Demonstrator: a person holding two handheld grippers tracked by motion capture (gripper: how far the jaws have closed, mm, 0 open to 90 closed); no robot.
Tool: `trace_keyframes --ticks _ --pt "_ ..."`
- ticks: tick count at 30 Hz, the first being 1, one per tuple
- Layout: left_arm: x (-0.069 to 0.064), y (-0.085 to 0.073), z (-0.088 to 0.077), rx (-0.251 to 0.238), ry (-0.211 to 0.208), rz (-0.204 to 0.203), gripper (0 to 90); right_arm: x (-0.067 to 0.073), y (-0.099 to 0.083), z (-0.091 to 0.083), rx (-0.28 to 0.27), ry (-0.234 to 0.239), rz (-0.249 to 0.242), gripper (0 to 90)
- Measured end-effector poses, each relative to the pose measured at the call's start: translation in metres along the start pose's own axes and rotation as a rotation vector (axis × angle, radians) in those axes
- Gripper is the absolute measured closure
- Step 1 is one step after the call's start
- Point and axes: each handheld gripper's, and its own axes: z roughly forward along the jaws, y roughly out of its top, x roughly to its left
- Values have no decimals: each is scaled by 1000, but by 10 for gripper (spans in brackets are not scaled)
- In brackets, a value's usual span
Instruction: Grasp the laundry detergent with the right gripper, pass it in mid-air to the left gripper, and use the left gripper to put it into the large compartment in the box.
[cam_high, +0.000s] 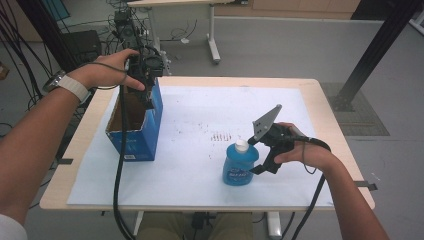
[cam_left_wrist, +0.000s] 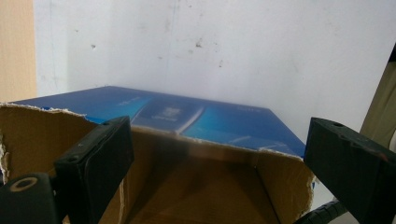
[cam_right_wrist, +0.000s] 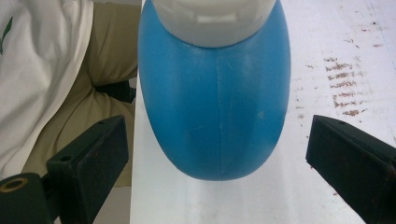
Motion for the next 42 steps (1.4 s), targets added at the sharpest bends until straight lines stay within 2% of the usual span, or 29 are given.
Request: trace_keyframes --ticks 42 --pt "-1 1 -1 5 3 3 88 2 0 -3 -3 -5 4 56"
